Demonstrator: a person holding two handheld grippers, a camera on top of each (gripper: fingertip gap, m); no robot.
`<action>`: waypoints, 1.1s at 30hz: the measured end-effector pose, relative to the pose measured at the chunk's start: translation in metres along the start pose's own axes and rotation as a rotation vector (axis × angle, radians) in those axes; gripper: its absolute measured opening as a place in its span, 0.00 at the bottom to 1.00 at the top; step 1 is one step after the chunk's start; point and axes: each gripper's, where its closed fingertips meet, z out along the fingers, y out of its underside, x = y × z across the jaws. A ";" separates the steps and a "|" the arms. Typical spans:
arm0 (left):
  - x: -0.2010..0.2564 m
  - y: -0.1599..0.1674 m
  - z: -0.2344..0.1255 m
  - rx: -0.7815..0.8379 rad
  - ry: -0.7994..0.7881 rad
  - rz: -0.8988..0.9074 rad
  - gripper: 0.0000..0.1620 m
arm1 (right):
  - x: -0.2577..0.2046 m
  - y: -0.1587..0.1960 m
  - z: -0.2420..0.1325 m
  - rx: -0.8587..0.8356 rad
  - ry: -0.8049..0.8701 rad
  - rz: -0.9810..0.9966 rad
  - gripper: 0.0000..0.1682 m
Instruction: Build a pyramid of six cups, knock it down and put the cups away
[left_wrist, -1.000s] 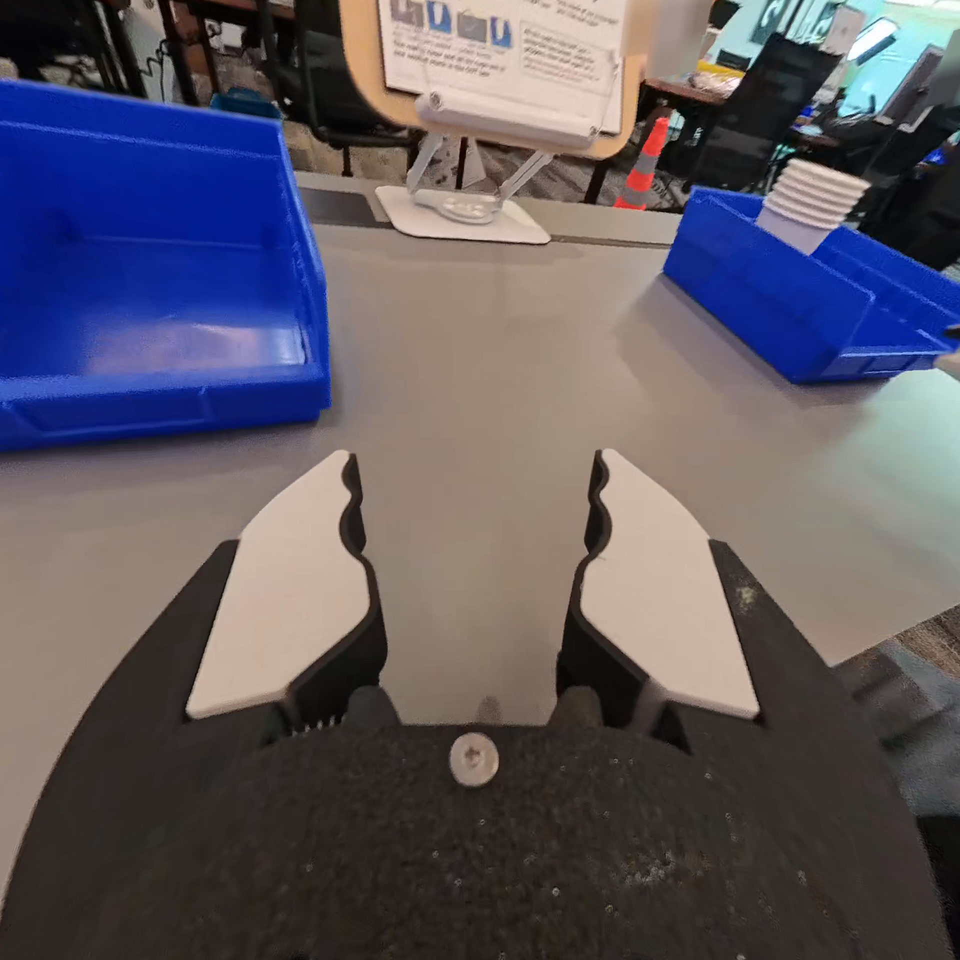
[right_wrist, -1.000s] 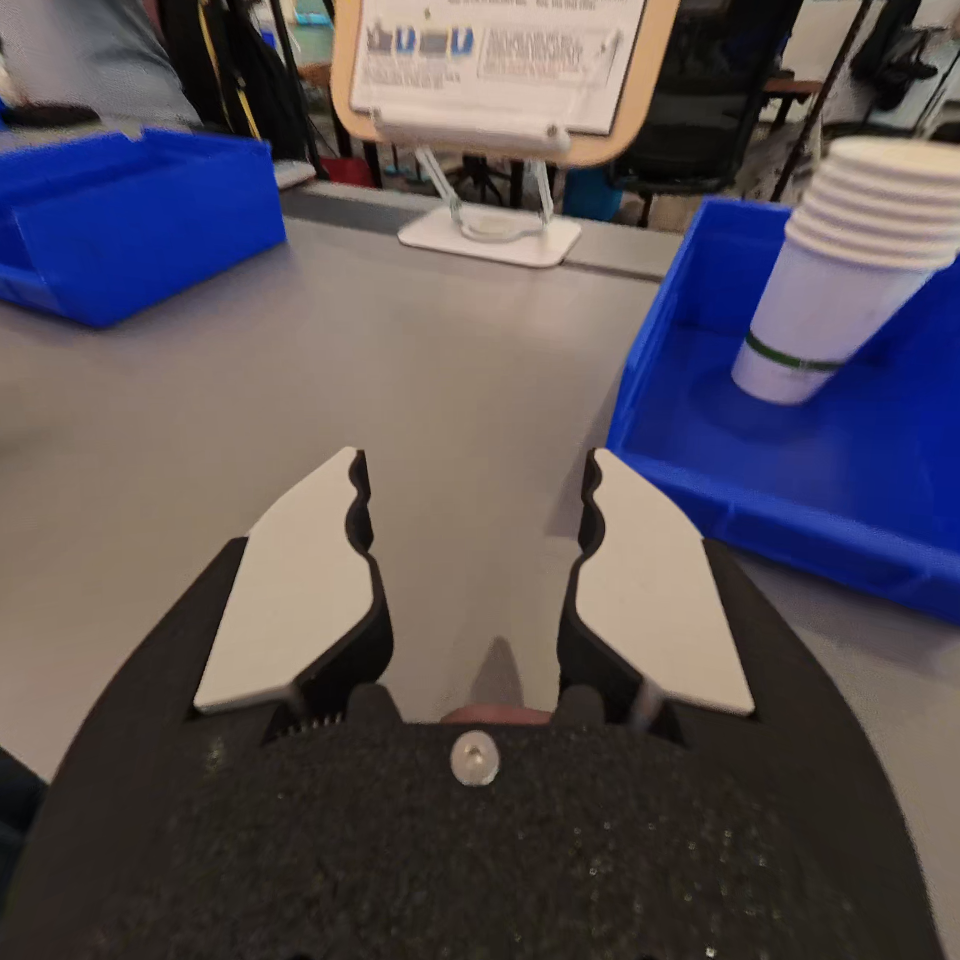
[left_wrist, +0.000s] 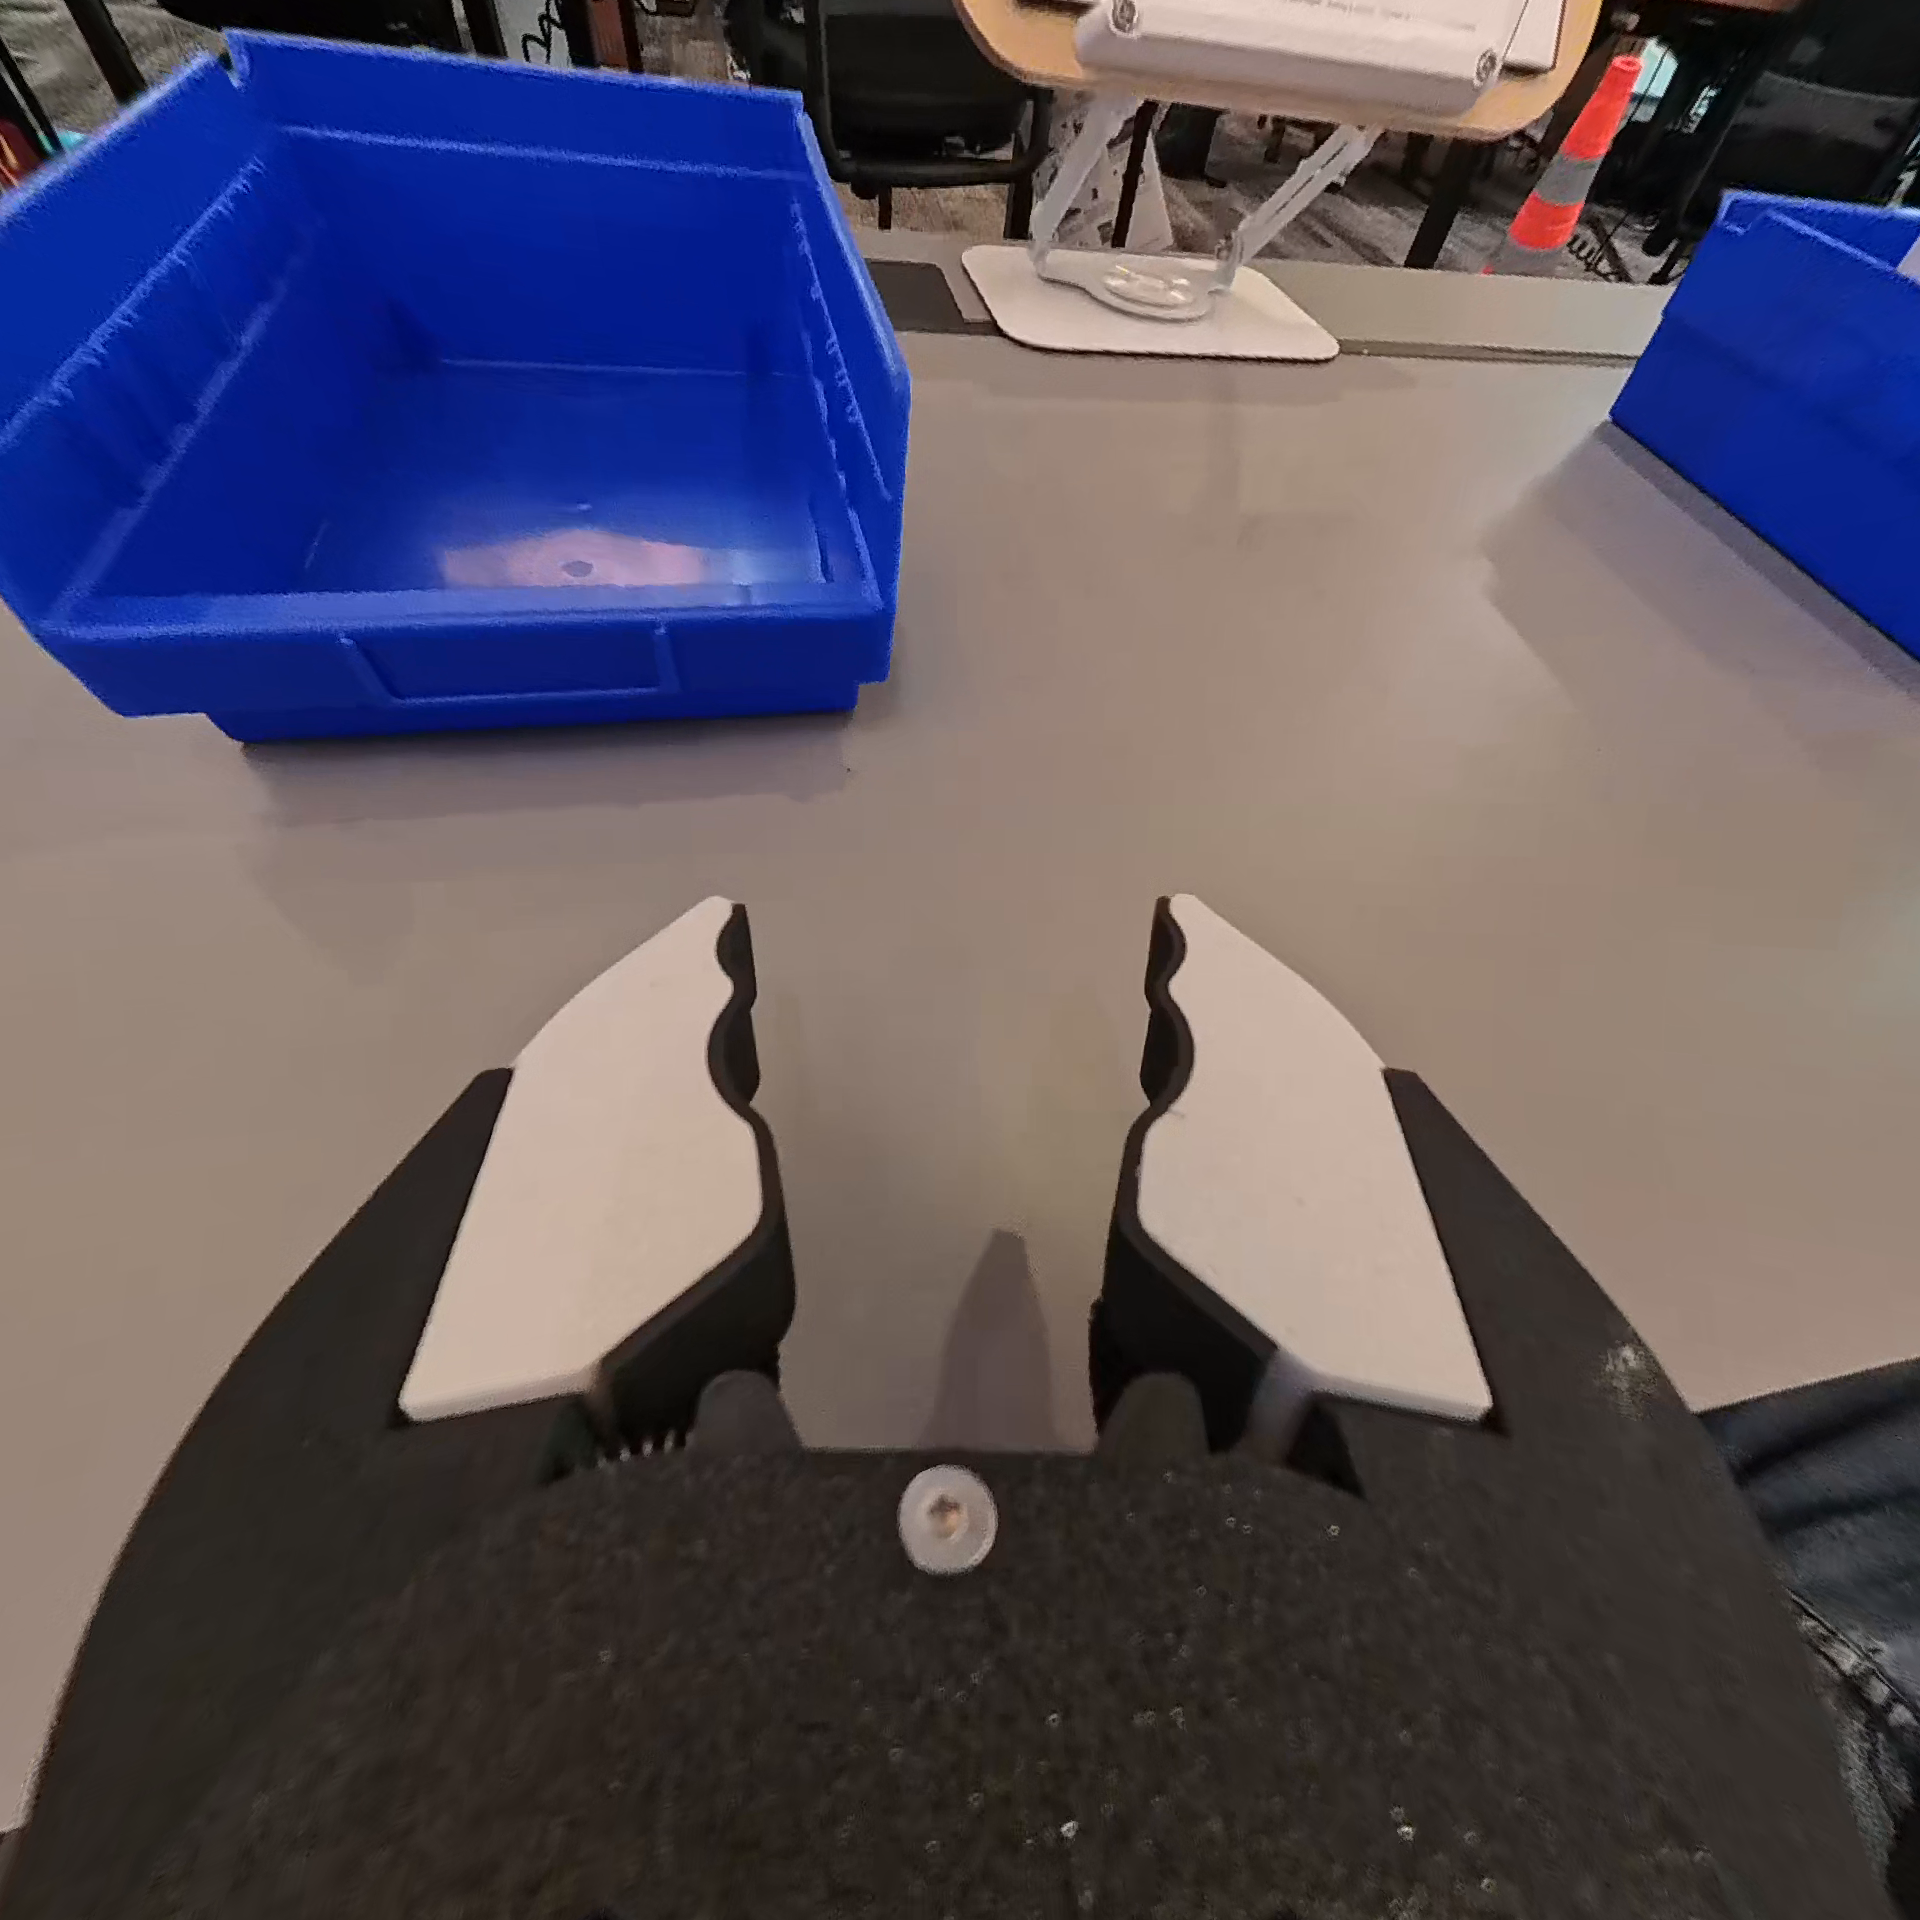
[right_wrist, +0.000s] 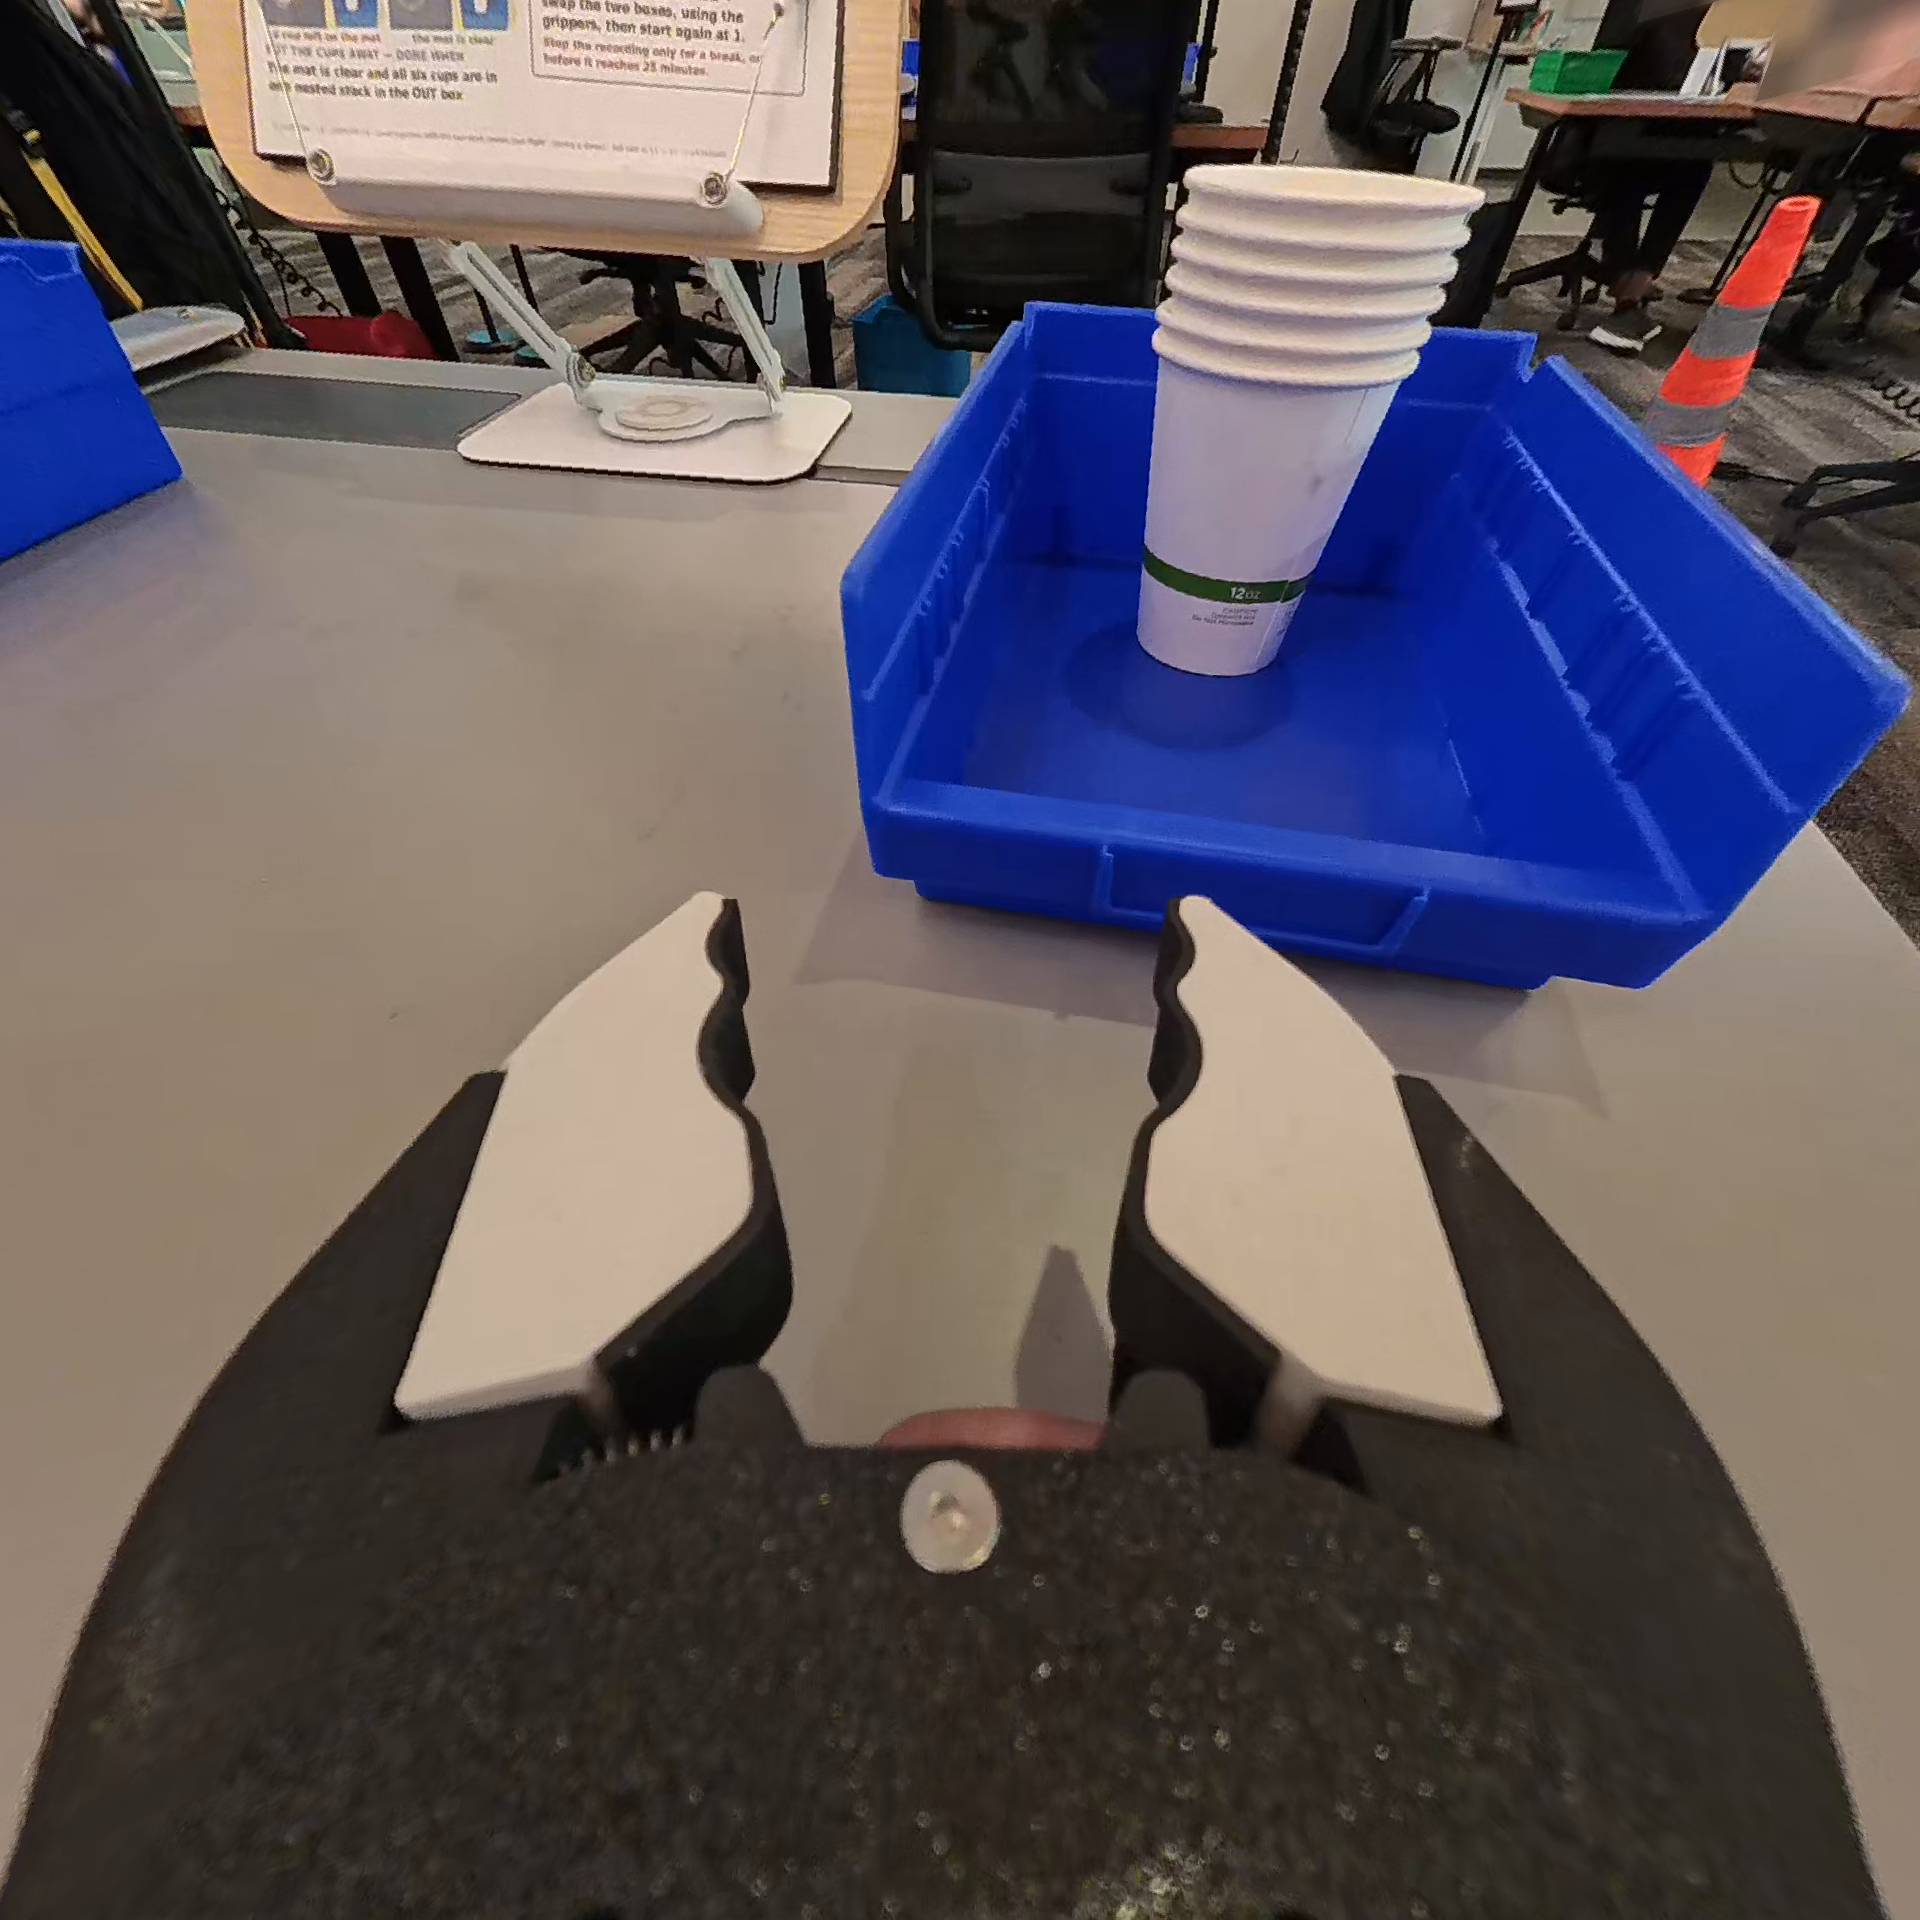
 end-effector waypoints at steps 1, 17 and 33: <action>0.000 -0.001 0.001 0.006 0.006 -0.002 0.43 | 0.000 0.001 -0.001 -0.002 0.000 -0.001 0.44; 0.345 -0.032 0.109 -0.132 0.590 0.118 0.50 | 0.049 -0.003 -0.016 0.031 0.089 0.050 0.44; 0.428 -0.032 0.245 -0.308 0.378 0.172 0.12 | 0.110 0.014 0.006 -0.061 0.180 0.176 0.48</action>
